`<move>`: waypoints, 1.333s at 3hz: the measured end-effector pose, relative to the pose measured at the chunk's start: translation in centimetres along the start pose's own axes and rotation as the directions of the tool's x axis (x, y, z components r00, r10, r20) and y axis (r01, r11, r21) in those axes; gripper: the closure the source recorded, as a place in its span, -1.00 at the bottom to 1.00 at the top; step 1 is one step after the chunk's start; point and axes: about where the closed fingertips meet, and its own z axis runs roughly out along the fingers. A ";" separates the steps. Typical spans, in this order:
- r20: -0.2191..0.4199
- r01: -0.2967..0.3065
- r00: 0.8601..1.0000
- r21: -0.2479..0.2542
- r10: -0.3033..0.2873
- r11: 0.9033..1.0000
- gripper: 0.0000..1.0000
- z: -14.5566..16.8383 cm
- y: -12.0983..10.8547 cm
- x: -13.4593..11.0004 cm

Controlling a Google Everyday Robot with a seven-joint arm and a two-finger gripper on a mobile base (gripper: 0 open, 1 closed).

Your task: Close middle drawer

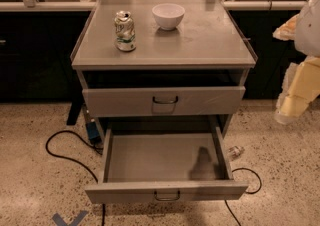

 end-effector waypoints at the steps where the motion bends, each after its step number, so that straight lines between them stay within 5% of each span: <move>1: 0.002 0.009 1.000 0.013 -0.009 1.000 -1.00 0.7 0.6 0.1; 3: 0.179 0.068 0.981 0.040 -0.074 0.997 -1.00 5.6 8.6 -1.8; 4: 0.257 0.082 0.963 0.020 -0.085 0.996 -1.00 11.5 12.8 -3.7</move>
Offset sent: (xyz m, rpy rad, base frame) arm -0.0709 0.0267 -0.1930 0.1478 0.0309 0.0660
